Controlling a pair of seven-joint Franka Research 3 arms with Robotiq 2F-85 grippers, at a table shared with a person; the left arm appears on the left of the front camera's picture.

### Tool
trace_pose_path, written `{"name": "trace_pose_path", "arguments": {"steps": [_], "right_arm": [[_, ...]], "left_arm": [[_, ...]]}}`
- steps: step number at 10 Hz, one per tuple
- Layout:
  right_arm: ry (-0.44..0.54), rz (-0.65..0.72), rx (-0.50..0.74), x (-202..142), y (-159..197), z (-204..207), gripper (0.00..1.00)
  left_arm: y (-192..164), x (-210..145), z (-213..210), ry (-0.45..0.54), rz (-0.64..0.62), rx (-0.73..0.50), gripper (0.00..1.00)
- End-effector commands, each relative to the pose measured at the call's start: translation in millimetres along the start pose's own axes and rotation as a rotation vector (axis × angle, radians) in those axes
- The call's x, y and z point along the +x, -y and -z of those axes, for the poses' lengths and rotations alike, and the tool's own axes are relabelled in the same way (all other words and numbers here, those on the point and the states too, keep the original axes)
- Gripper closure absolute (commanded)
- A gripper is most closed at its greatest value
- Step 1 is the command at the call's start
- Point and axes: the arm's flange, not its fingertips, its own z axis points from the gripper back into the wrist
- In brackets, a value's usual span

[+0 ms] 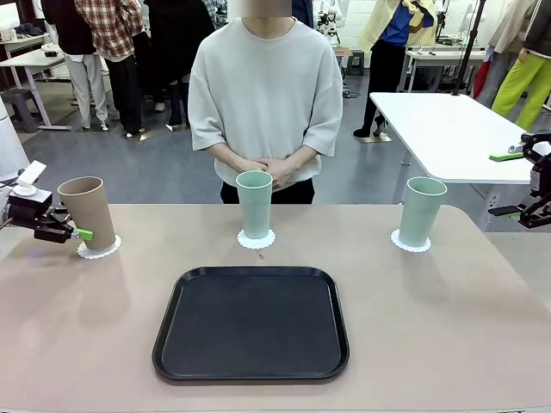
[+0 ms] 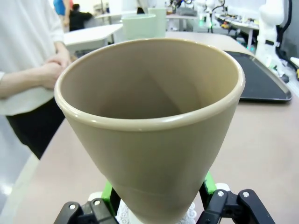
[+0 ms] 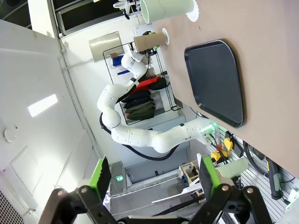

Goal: Place coasters on the table and set cups on them.
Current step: Take one Reusable plastic cup from the Flat Tray and place it on a coaster set by the human.

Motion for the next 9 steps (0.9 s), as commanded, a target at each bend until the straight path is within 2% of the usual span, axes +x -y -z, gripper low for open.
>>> {"name": "trace_pose_path", "arguments": {"steps": [1, 9], "right_arm": [[-0.001, -0.002, 0.023, 1.0, -1.0, 1.0, 0.0], [-0.001, -0.002, 0.023, 1.0, -1.0, 1.0, 0.0]], "left_arm": [[-4.9, -1.0, 1.5, 0.002, 0.032, 0.011, 0.19], [2.8, -3.0, -2.0, -0.028, 0.018, -0.009, 0.19]]}}
